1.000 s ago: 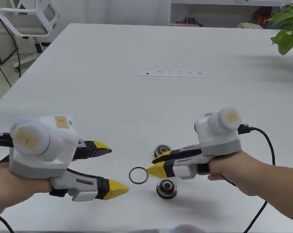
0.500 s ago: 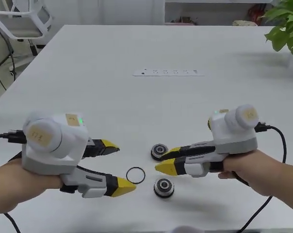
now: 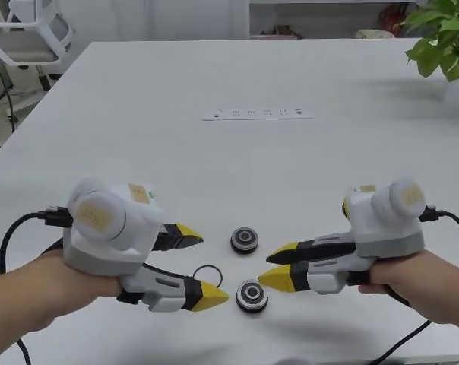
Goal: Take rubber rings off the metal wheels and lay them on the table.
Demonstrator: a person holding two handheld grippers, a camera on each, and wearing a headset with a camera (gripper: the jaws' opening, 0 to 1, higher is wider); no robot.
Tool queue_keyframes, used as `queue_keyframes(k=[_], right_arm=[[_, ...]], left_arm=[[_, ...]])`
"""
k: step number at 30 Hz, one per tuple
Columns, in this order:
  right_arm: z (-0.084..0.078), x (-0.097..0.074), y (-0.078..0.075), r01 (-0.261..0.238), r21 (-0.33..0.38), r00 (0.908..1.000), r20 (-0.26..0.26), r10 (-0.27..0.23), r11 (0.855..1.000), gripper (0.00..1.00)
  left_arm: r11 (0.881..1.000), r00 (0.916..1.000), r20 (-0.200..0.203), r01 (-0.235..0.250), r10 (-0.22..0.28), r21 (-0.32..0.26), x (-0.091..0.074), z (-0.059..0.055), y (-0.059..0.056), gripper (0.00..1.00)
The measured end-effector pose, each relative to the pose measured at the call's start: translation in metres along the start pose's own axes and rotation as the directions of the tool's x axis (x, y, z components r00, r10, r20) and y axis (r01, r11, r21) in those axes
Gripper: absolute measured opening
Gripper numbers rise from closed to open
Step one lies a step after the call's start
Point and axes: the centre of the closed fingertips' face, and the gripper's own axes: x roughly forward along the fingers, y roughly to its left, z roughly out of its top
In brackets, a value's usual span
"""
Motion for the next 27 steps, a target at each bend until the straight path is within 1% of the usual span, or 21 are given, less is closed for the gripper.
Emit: queue_keyframes(k=[7,11,16,22,27], right_arm=[[-0.013,0.002,0.003,-0.005,-0.043,0.9996,-0.028,0.004,0.999,0.27],[-0.023,0.003,0.003,-0.013,-0.082,0.9981,-0.061,0.008,0.997,0.26],[-0.031,0.006,0.004,-0.017,-0.11,0.9966,-0.082,0.008,0.994,0.24],[-0.038,0.009,0.002,-0.02,-0.146,0.9942,-0.108,0.004,0.989,0.21],[-0.037,0.01,0.001,-0.02,-0.158,0.9942,-0.107,0.003,0.987,0.19]], left_arm=[[0.999,0.9991,-0.024,0.034,-0.034,0.009,0.01,-0.006,-0.009,0.53],[0.999,0.9983,-0.037,0.047,-0.046,0.015,0.017,-0.009,-0.011,0.5],[0.998,0.9971,-0.046,0.061,-0.06,0.015,0.025,-0.01,-0.015,0.45],[0.997,0.9954,-0.057,0.078,-0.077,0.029,0.034,-0.011,-0.02,0.4],[0.995,0.9942,-0.061,0.09,-0.088,0.032,0.041,-0.01,-0.024,0.36]])
